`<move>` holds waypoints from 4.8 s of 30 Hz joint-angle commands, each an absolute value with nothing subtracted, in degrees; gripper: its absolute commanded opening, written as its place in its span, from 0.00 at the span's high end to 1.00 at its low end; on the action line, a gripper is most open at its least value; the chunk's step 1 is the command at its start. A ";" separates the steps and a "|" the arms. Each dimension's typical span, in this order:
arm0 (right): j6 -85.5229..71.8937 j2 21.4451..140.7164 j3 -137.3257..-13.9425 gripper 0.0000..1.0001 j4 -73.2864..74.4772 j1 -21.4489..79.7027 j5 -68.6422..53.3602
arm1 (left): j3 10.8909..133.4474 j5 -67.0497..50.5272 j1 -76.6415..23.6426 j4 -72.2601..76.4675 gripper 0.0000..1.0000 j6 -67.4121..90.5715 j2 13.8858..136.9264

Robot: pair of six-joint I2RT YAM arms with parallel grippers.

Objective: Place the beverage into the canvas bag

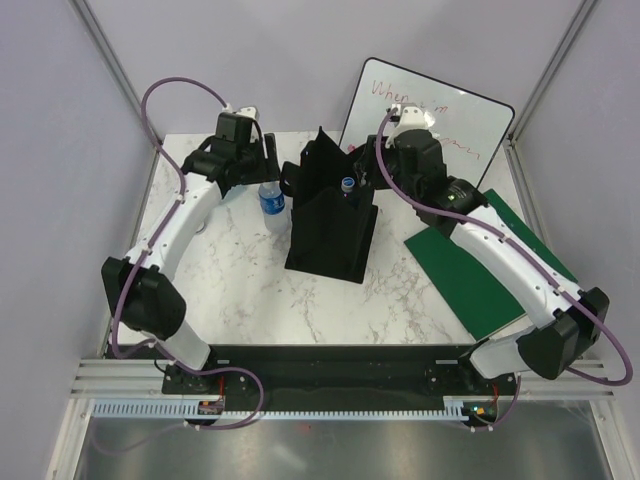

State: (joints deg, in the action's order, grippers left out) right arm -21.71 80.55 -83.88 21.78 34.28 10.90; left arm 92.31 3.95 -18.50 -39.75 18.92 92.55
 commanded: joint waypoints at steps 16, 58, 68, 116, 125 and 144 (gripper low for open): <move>-22.59 83.06 -83.06 0.73 28.12 34.37 13.62 | 93.60 4.39 -18.81 -36.21 0.26 16.26 98.17; -20.04 82.62 -80.07 0.98 25.75 34.37 7.83 | 120.49 20.83 -25.74 -51.50 0.98 11.34 92.99; -19.86 82.53 -79.80 1.00 24.87 34.45 6.59 | 139.11 24.16 -32.52 -51.86 0.98 6.42 92.29; -21.36 79.19 -78.84 1.00 23.20 34.98 7.38 | 128.24 2.46 -34.98 -31.30 0.98 16.26 93.69; -21.10 78.05 -78.40 1.00 22.94 35.16 6.59 | 113.66 1.93 -35.24 -16.81 0.98 10.91 92.73; -21.18 76.82 -77.34 1.00 20.83 35.07 8.44 | 89.38 4.39 -35.68 -0.18 0.98 6.33 86.57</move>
